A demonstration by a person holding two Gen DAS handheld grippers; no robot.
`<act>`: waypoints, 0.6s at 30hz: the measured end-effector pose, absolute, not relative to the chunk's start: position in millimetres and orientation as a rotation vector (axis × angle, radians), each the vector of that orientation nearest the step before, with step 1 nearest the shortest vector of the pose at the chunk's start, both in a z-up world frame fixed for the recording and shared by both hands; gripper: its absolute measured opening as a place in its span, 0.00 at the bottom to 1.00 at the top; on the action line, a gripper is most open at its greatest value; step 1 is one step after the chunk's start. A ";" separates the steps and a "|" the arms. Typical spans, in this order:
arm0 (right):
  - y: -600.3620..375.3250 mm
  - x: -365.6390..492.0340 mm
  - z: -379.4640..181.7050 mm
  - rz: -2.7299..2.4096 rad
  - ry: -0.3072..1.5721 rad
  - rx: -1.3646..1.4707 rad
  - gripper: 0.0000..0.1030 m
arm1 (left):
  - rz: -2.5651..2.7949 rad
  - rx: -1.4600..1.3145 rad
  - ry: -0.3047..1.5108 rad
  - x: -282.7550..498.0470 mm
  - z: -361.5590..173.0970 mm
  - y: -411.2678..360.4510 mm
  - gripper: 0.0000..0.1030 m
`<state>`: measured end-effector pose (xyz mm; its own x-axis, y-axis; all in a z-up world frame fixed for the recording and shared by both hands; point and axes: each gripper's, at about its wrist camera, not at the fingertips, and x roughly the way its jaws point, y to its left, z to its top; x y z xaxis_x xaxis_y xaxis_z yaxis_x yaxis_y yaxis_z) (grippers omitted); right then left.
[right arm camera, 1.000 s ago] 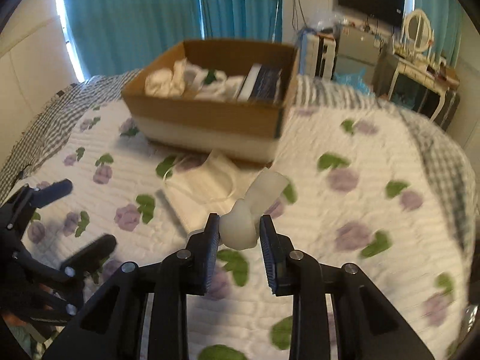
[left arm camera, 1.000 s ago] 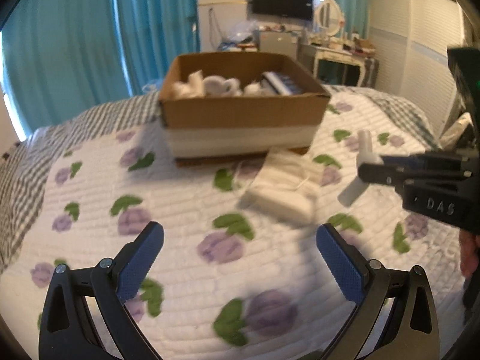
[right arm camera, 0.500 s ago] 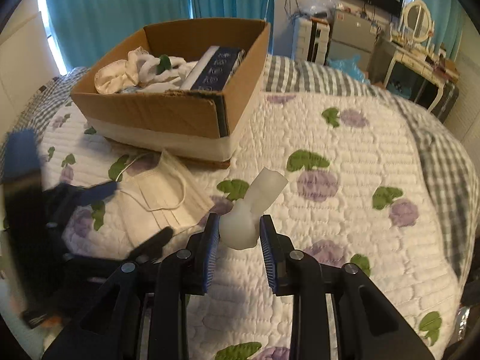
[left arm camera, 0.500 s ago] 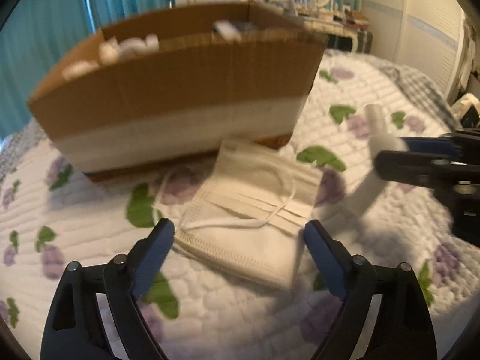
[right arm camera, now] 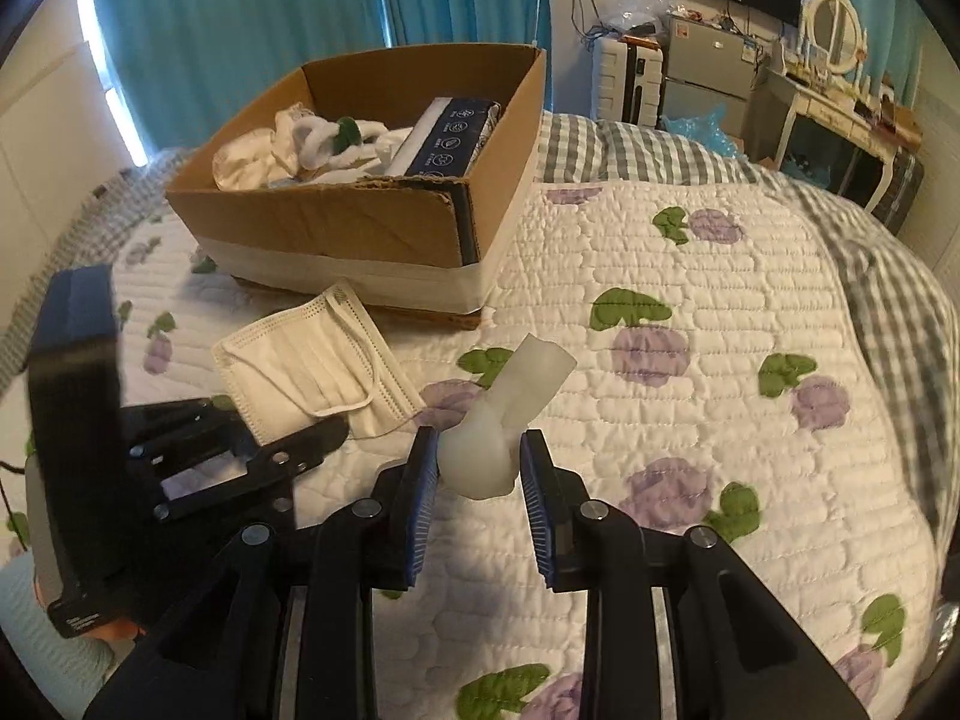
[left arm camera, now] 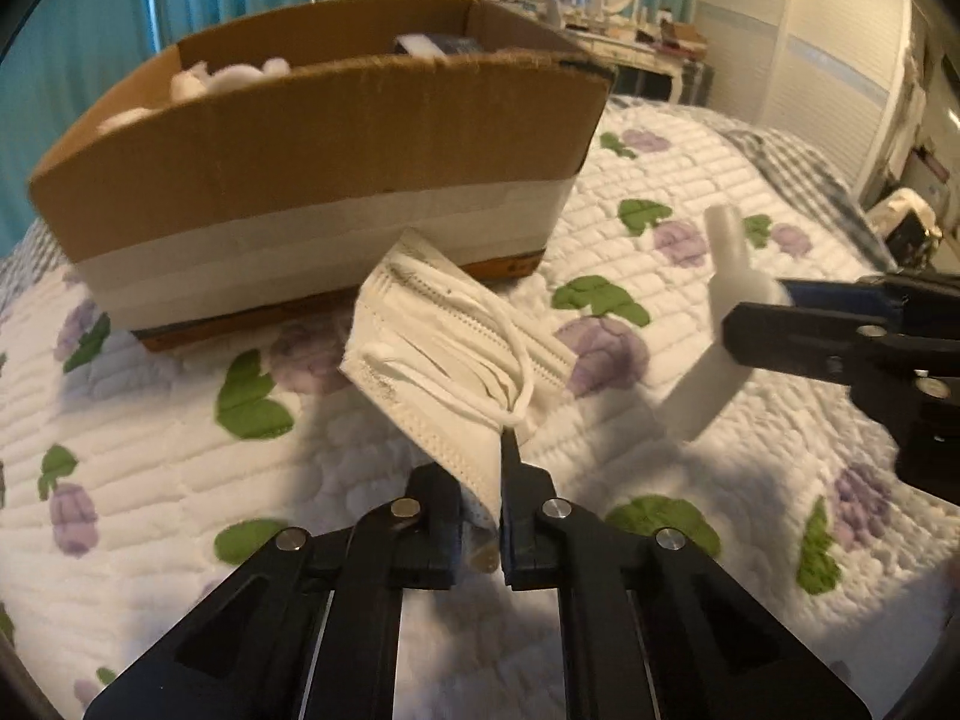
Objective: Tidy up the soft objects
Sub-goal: 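Carry the mask and plush over the box and release them inside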
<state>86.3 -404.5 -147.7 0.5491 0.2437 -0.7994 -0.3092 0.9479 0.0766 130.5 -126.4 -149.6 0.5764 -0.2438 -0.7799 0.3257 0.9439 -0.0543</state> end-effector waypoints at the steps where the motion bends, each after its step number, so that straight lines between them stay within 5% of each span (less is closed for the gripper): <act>1: -404.1 84.4 -146.4 0.323 0.930 -0.077 0.27 | -0.330 0.104 0.886 124.4 -144.4 -123.3 0.07; 18: -371.3 15.0 -40.9 0.343 0.710 -0.127 0.27 | -0.287 0.098 0.638 48.3 -11.4 -72.4 0.07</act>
<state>15.0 -371.3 -40.9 0.7053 0.2654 -0.6573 -0.3506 0.9365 0.0019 48.3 -72.4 -11.4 0.7652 -0.2335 -0.6000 0.2932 0.9560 0.0019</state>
